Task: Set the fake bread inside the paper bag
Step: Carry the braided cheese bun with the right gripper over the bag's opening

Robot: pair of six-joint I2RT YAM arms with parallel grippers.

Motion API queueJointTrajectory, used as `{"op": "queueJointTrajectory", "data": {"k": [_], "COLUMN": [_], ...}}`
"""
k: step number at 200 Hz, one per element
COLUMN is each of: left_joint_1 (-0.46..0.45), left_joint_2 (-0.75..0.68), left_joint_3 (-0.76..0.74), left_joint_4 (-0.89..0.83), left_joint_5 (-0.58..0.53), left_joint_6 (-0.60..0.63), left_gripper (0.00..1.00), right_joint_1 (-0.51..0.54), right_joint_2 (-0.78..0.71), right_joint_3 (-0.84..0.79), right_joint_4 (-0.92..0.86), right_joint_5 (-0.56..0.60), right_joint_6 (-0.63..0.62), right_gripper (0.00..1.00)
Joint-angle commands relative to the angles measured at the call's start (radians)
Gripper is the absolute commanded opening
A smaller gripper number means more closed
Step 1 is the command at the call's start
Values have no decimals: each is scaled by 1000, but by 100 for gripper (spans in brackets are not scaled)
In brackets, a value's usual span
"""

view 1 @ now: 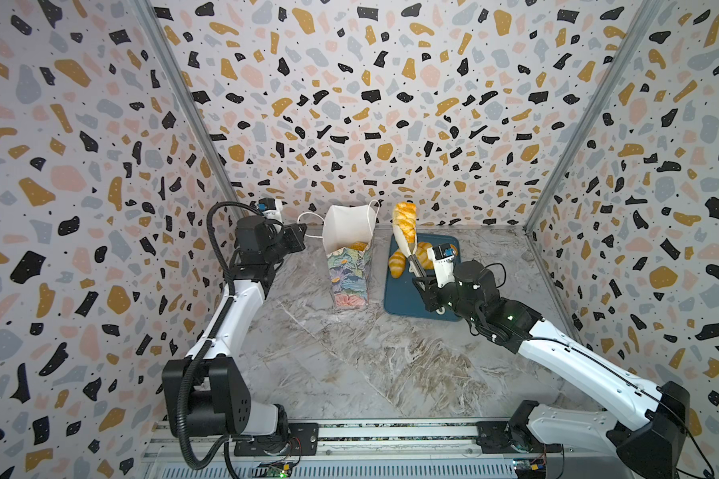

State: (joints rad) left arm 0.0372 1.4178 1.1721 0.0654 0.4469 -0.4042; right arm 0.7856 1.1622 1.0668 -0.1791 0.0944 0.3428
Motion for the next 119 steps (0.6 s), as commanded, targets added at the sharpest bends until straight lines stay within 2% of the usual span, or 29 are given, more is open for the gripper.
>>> {"op": "queueJointTrajectory", "data": {"k": [1,119], "left_joint_1": [-5,-5], "left_joint_2": [-16,-3], "left_joint_3": [-6,-1], "left_joint_4": [31,13], "left_joint_5": [5,-8], "left_joint_6": [4,17], "left_gripper": [0,0], "right_joint_1": [9,67], "right_joint_2": [-3,138], "right_joint_3": [84,231], "right_joint_4": [54,40], "right_joint_5": [25,-12], "right_joint_6": [2,-32], "right_gripper": [26,27]}}
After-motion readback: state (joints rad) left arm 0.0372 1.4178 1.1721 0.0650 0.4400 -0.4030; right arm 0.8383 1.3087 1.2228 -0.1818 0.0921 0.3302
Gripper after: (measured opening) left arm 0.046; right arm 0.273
